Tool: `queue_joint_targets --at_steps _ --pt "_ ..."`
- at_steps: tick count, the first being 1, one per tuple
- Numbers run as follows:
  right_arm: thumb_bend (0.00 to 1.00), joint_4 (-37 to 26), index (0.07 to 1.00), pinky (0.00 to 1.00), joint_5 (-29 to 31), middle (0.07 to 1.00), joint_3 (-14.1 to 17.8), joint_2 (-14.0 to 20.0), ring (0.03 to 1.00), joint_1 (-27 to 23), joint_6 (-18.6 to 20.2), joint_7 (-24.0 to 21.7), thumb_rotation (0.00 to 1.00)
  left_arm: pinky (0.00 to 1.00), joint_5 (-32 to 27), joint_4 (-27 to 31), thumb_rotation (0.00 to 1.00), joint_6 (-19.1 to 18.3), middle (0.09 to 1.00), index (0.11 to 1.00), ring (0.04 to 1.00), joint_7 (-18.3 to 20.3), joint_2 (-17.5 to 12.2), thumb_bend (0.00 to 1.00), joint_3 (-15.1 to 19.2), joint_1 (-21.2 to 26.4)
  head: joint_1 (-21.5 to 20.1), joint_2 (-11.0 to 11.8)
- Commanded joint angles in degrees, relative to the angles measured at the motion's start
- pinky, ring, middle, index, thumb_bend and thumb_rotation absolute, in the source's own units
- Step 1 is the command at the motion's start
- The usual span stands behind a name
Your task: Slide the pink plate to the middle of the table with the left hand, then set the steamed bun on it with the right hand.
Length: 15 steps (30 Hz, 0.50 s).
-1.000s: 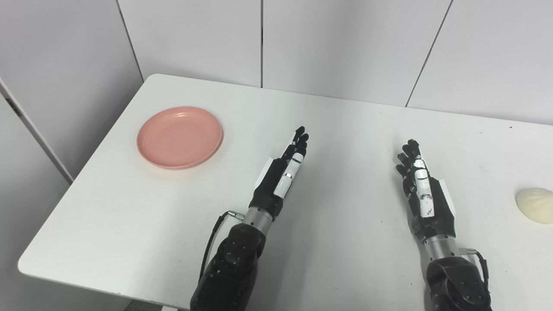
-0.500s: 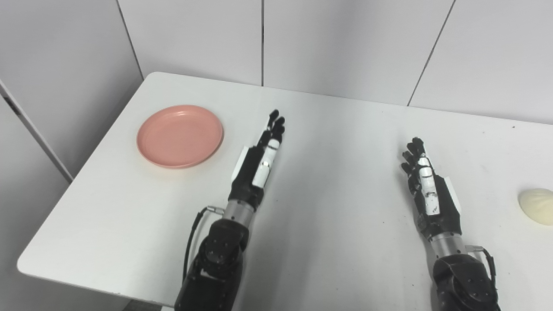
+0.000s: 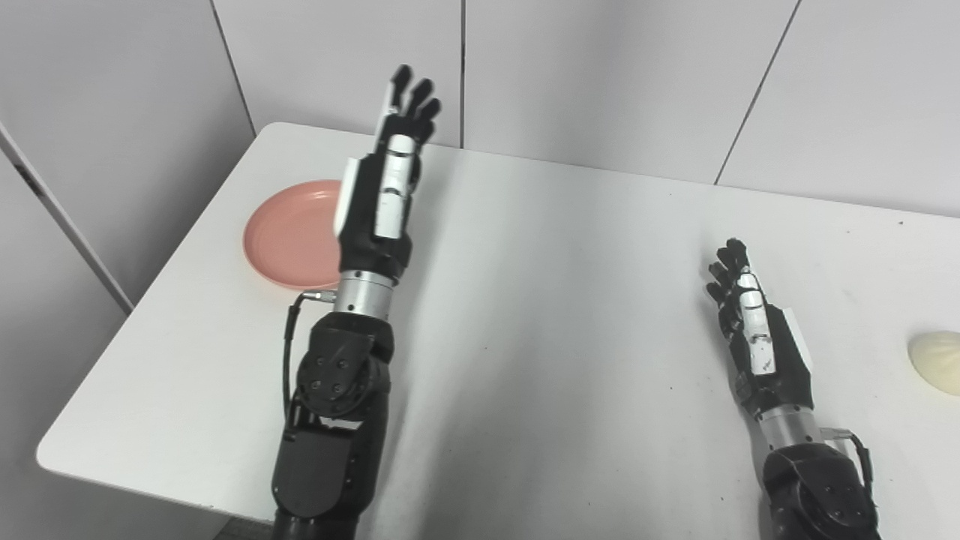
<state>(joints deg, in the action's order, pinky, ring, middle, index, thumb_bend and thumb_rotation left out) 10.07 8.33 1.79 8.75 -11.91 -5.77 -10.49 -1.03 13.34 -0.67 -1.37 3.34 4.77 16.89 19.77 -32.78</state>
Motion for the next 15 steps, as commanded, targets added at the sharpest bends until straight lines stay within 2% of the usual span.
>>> queue_joint_targets --at_steps 1,5,15 --pt "0.19 4.0 1.0 1.0 0.4 1.0 0.6 0.6 1.0 3.7 -1.6 -0.6 1.0 0.99 -0.6 2.2 1.0 0.5 0.964 0.969 0.952 -1.3 -0.9 0.47 1.1 2.7 0.3 0.0" --pt "0.18 3.9 1.0 1.0 0.1 1.0 0.6 0.9 1.0 3.7 -2.0 -0.5 1.0 0.96 -2.0 1.5 1.0 1.4 0.961 0.973 0.944 -2.7 -2.1 0.46 4.3 3.1 1.1 0.1" --pt "0.17 4.2 1.0 1.0 1.0 1.0 1.1 1.3 1.0 3.3 -2.3 -1.1 1.0 1.0 -5.2 1.1 1.0 2.0 0.983 0.997 0.968 -6.3 -5.1 0.46 11.0 4.2 3.1 0.1"
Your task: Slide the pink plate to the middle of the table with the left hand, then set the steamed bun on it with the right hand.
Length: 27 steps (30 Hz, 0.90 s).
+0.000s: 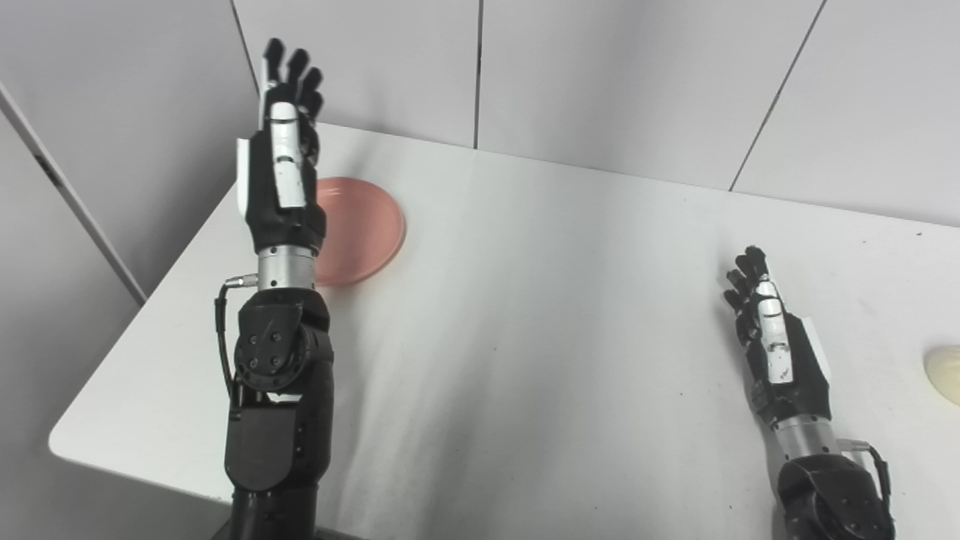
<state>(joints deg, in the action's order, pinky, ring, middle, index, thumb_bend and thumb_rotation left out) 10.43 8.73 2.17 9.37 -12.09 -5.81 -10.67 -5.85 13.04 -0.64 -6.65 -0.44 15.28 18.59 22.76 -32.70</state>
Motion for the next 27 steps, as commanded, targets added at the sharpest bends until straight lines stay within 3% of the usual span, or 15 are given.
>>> queue_joint_targets --at_steps 1,16,27 --pt "0.17 3.6 1.0 1.0 0.6 1.0 0.7 0.7 1.0 3.6 -2.1 -1.0 1.0 1.0 -0.9 1.3 1.0 2.0 0.985 0.999 0.97 -1.1 -1.6 0.46 1.0 2.5 0.3 0.1" --pt "0.12 3.0 1.0 1.0 1.3 1.0 0.8 0.9 1.0 3.7 -1.6 -1.3 1.0 1.0 -4.3 -6.1 1.0 6.0 0.999 1.0 0.992 -3.0 -5.9 0.45 6.9 2.5 1.4 0.3" --pt "0.12 2.3 1.0 1.0 1.3 1.0 0.8 0.8 1.0 3.8 -1.2 -1.3 1.0 1.0 -7.2 -12.6 1.0 8.6 1.0 1.0 1.0 -2.7 -8.4 0.5 8.2 2.7 1.2 -0.2"
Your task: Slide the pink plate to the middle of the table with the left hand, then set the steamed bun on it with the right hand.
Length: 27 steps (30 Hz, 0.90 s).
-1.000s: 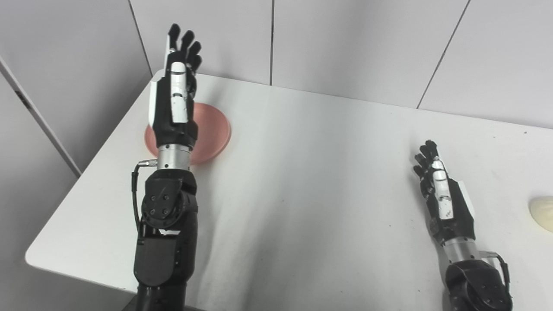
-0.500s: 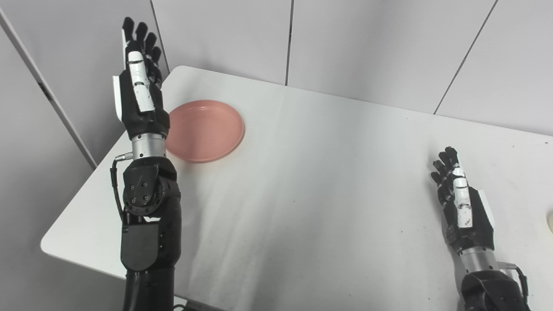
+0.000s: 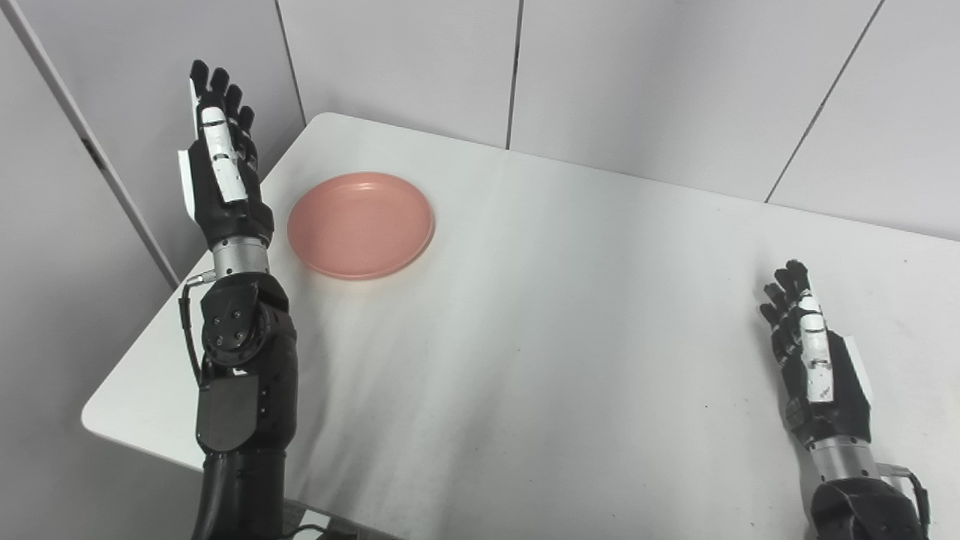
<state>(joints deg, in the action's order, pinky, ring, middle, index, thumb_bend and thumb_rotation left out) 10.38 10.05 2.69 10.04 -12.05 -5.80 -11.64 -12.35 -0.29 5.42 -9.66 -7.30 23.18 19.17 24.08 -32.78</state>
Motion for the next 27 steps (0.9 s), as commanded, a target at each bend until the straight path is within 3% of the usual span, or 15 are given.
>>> queue_joint_targets --at_steps 1,27 --pt "0.11 2.1 1.0 1.0 -0.2 1.0 0.2 0.2 1.0 3.8 -1.0 -0.2 1.0 1.0 -0.9 0.2 1.0 2.7 1.0 1.0 1.0 0.2 -1.6 0.5 0.4 2.1 -0.1 -0.1" --pt "0.12 1.0 1.0 1.0 0.7 1.0 0.5 0.1 1.0 4.2 -0.2 -0.4 1.0 1.0 -3.9 -9.9 1.0 2.1 0.993 1.0 1.0 -0.1 -3.2 0.43 0.9 2.6 0.0 -0.8"
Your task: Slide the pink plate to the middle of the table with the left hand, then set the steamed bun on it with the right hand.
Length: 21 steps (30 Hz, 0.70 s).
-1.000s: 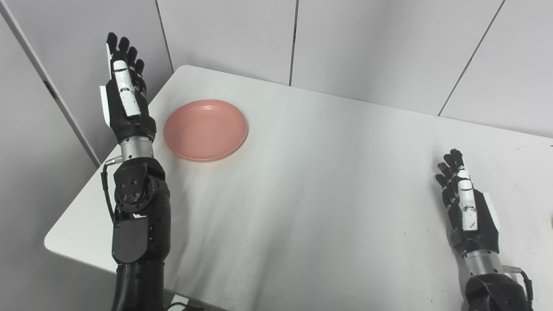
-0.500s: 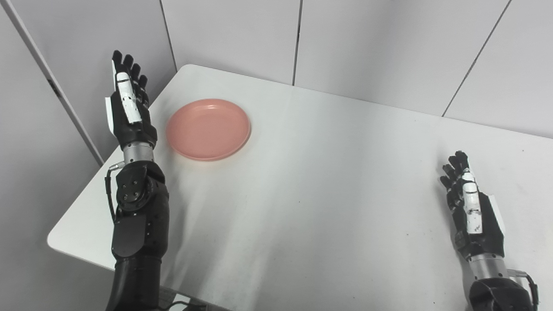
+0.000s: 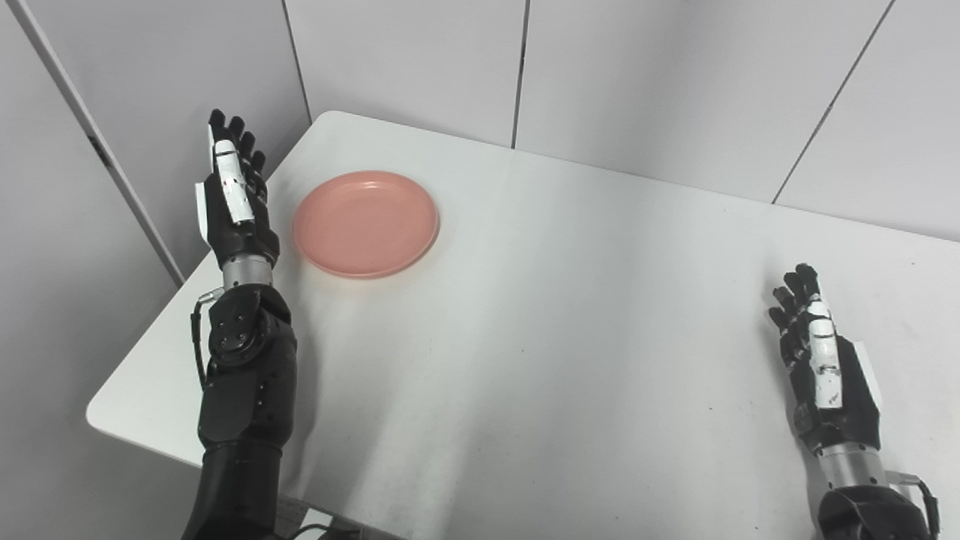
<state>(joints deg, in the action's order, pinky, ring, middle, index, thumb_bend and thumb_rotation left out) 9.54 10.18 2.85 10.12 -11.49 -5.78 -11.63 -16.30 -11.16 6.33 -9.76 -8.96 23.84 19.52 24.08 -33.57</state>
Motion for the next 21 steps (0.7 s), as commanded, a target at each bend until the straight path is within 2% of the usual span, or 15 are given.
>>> queue_joint_targets --at_steps 1,16,21 --pt "0.12 1.6 1.0 1.0 0.6 1.0 0.4 -0.1 1.0 3.7 0.0 -0.4 1.0 1.0 0.0 0.6 1.0 1.2 0.996 1.0 1.0 0.0 -1.7 0.44 0.2 2.3 0.0 0.0" --pt "0.12 0.8 1.0 1.0 -0.1 1.0 0.4 -0.2 1.0 3.8 0.2 0.3 1.0 1.0 -0.7 -3.5 1.0 -1.2 0.985 1.0 0.989 0.0 -2.1 0.43 -0.3 2.2 -0.1 -0.2" --pt "0.12 0.6 1.0 1.0 -0.1 1.0 0.5 -0.4 1.0 3.9 0.2 0.4 1.0 1.0 -1.0 -6.4 1.0 -1.8 0.982 0.997 0.986 1.5 -3.2 0.43 -1.1 2.2 -0.2 -0.2"
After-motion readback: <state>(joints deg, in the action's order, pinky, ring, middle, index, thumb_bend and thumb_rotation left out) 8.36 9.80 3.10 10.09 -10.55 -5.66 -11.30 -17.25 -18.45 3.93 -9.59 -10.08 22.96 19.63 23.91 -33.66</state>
